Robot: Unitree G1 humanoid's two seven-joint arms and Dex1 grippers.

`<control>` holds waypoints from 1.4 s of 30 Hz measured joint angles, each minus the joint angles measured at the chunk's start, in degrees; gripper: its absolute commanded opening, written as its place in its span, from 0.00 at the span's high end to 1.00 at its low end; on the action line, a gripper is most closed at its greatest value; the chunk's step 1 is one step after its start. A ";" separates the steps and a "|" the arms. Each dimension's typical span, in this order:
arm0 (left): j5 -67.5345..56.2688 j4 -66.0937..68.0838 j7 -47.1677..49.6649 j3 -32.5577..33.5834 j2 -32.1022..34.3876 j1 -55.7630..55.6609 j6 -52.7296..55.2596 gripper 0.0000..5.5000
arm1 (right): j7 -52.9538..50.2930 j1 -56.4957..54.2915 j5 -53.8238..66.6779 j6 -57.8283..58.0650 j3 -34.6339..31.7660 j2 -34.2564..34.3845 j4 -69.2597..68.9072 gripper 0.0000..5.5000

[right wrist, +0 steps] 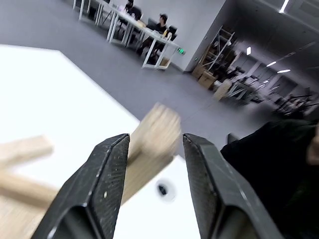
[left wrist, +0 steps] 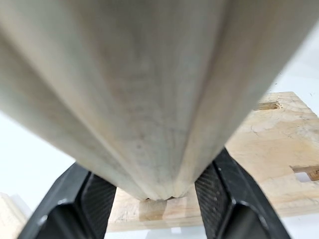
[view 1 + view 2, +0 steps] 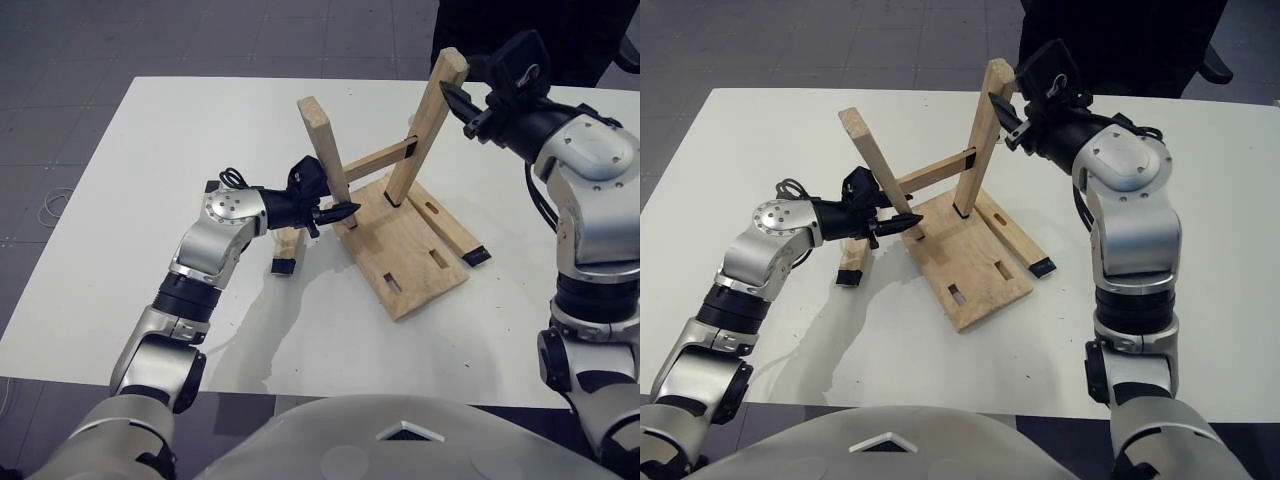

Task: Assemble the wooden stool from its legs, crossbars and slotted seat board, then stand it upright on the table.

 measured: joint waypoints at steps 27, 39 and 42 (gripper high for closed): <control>-0.04 0.60 -0.15 0.26 -0.10 0.34 -1.12 0.63 | -2.26 -5.25 -0.59 -31.89 0.79 -2.23 51.08 0.65; -1.97 0.81 -2.30 1.90 1.33 1.89 -2.58 0.63 | 3.31 8.58 1.65 -12.06 8.73 -1.69 13.11 0.65; -1.77 0.82 -1.92 1.69 1.25 1.80 -2.57 0.63 | 4.66 7.30 1.85 -12.27 8.30 -2.05 15.22 0.65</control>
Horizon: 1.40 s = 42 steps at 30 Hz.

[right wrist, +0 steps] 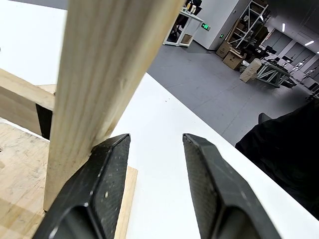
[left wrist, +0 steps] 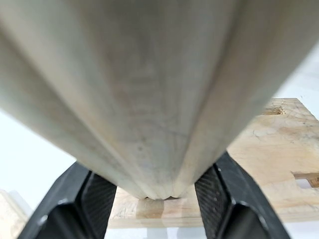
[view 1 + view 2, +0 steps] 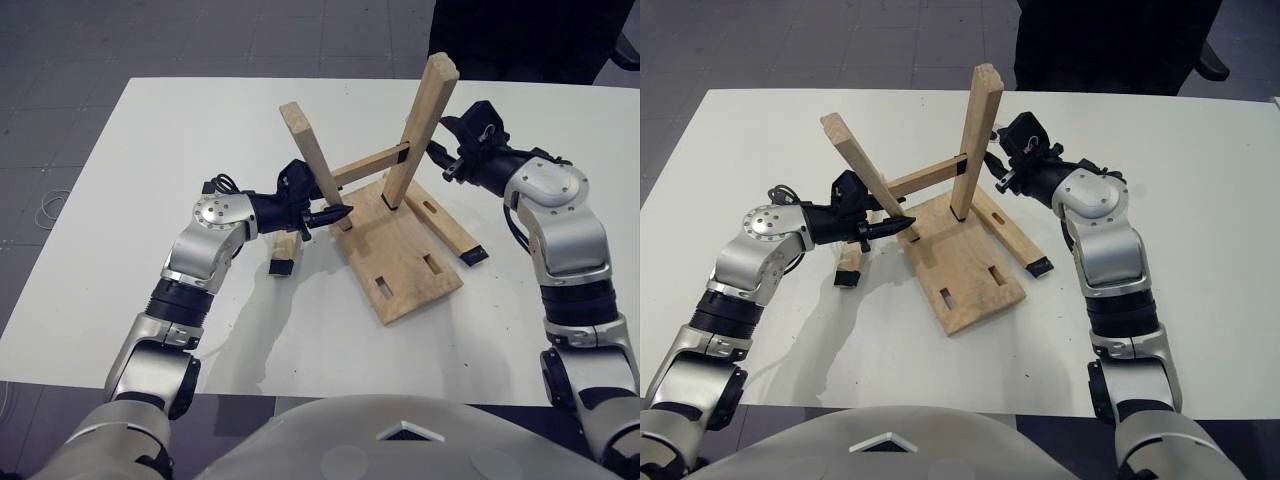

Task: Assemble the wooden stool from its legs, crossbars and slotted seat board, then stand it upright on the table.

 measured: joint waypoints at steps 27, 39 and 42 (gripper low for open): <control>0.03 -2.83 3.78 1.23 -2.47 1.77 0.73 0.63 | -5.98 -2.66 0.42 0.34 -6.74 -0.93 7.32 0.65; 1.84 -5.82 3.27 2.30 -1.98 4.33 2.69 0.50 | -5.83 -2.58 0.41 1.22 -6.35 -0.94 6.44 0.65; 2.52 -5.83 2.68 1.79 -1.72 5.07 3.10 0.41 | -5.83 -2.44 0.42 1.44 -6.19 -0.93 6.42 0.65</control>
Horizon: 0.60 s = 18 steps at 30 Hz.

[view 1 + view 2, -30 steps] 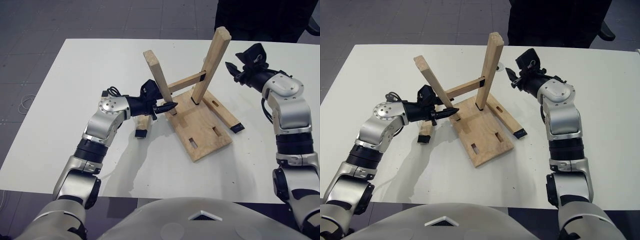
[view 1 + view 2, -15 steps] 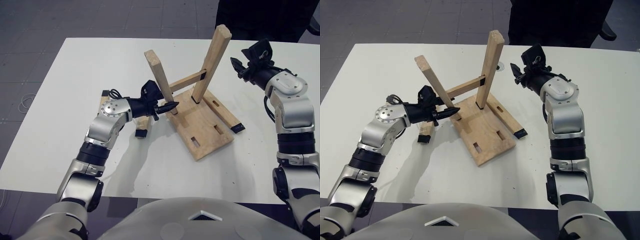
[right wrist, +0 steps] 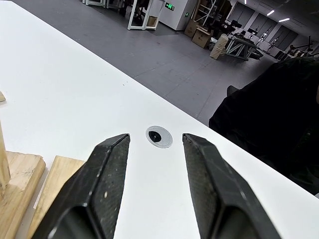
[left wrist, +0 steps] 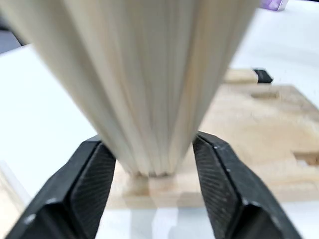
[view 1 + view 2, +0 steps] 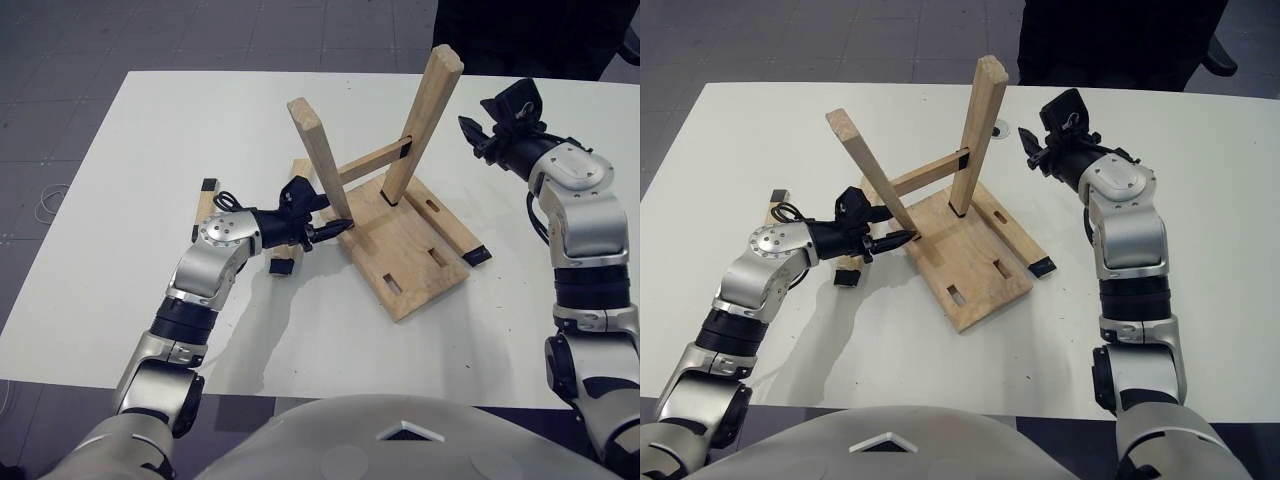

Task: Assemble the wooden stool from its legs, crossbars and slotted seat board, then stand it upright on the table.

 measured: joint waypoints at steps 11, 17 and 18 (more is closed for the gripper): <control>1.39 -6.24 -0.61 1.94 4.90 3.55 2.91 0.32 | 1.75 1.88 -0.43 0.93 1.17 -1.47 -1.73 0.65; 5.25 -11.48 2.19 1.80 7.76 6.94 5.33 0.32 | 8.73 8.30 -0.22 7.32 3.40 -8.19 -7.47 0.65; 5.80 -11.65 3.10 1.46 7.37 6.96 5.66 0.32 | 10.46 9.01 0.43 7.70 3.84 -9.10 -8.42 0.65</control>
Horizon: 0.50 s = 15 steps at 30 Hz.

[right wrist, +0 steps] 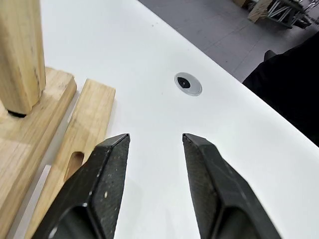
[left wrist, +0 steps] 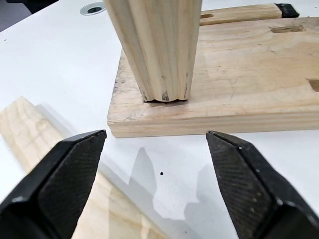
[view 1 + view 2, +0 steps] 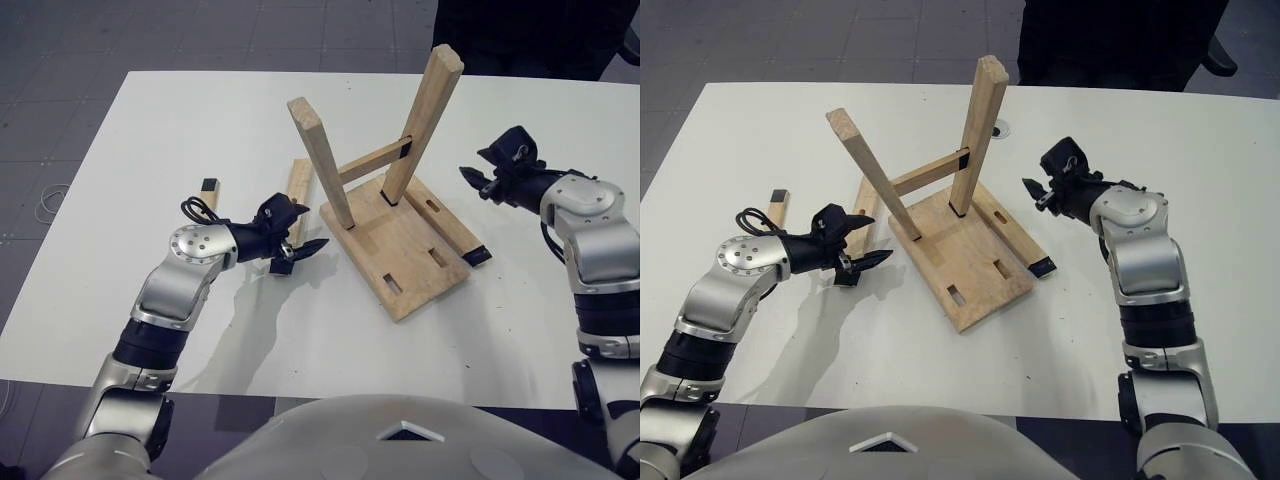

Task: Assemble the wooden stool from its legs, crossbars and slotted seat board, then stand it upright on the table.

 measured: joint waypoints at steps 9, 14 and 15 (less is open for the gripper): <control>5.97 1.99 5.68 -4.37 -5.23 -0.41 1.83 0.32 | 13.27 4.57 3.24 -2.66 4.93 -7.30 -5.10 0.76; 7.39 3.82 7.39 -4.42 -6.39 -0.57 1.86 0.32 | 14.61 6.88 0.96 -7.69 8.19 -8.58 -1.25 0.76; 7.59 4.34 7.58 -4.42 -6.88 -0.88 1.85 0.32 | 14.64 7.12 0.46 -8.83 8.71 -8.60 -0.16 0.76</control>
